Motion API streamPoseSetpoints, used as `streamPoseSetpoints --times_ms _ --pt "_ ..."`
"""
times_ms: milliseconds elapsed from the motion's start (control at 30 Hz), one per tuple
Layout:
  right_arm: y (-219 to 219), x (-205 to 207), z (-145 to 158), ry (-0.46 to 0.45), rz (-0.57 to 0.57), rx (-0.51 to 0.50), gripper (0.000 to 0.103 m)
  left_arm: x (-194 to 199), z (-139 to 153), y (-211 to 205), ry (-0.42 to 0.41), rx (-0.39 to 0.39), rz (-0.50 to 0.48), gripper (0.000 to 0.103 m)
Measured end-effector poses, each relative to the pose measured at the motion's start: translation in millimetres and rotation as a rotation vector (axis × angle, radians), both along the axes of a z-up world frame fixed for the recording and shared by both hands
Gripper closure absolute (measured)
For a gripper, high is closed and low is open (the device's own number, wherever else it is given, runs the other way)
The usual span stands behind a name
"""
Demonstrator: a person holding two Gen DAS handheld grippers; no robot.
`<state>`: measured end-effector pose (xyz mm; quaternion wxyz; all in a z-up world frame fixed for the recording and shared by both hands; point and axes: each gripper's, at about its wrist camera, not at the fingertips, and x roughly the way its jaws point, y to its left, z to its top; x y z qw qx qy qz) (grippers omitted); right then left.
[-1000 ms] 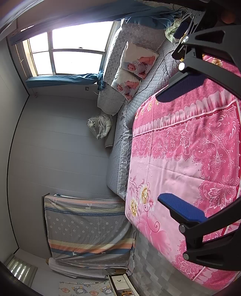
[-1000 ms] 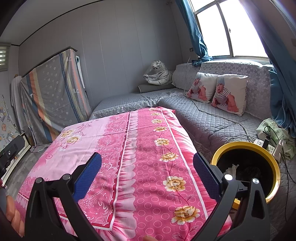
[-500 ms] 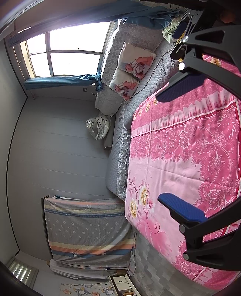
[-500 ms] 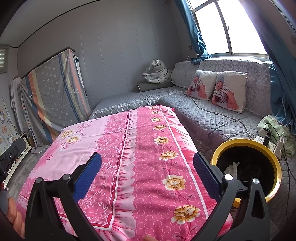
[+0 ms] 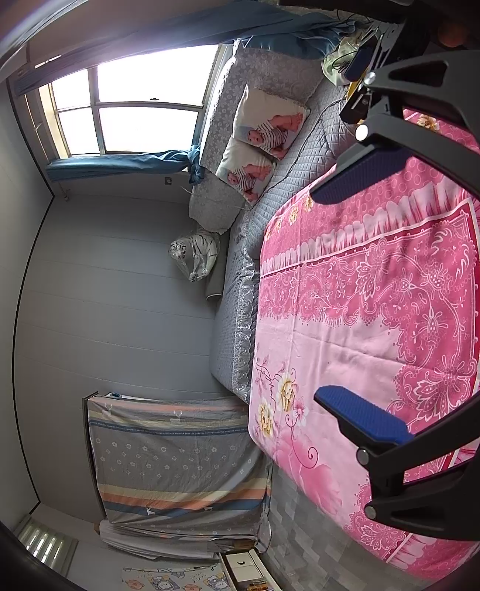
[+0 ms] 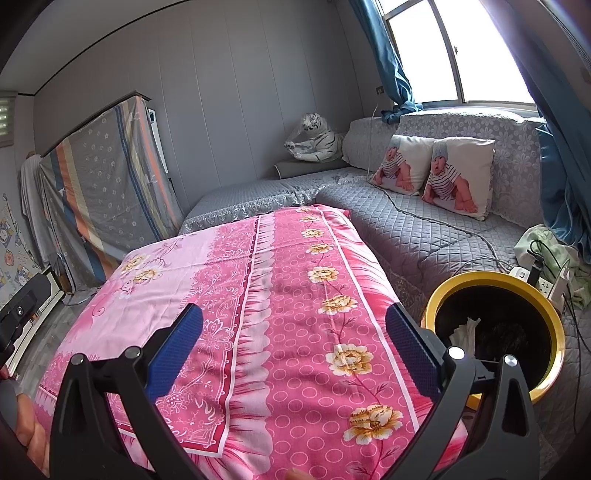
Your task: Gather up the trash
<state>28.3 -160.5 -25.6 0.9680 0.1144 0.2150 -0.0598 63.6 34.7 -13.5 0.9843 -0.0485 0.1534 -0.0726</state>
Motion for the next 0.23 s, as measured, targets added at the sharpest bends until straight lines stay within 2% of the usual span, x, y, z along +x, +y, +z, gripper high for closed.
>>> streamPoseSetpoints --times_ms 233 --pt "-0.1 0.7 -0.6 0.003 -0.001 0.002 0.008 2.8 -1.9 0.2 0.011 0.002 -0.007 0.008"
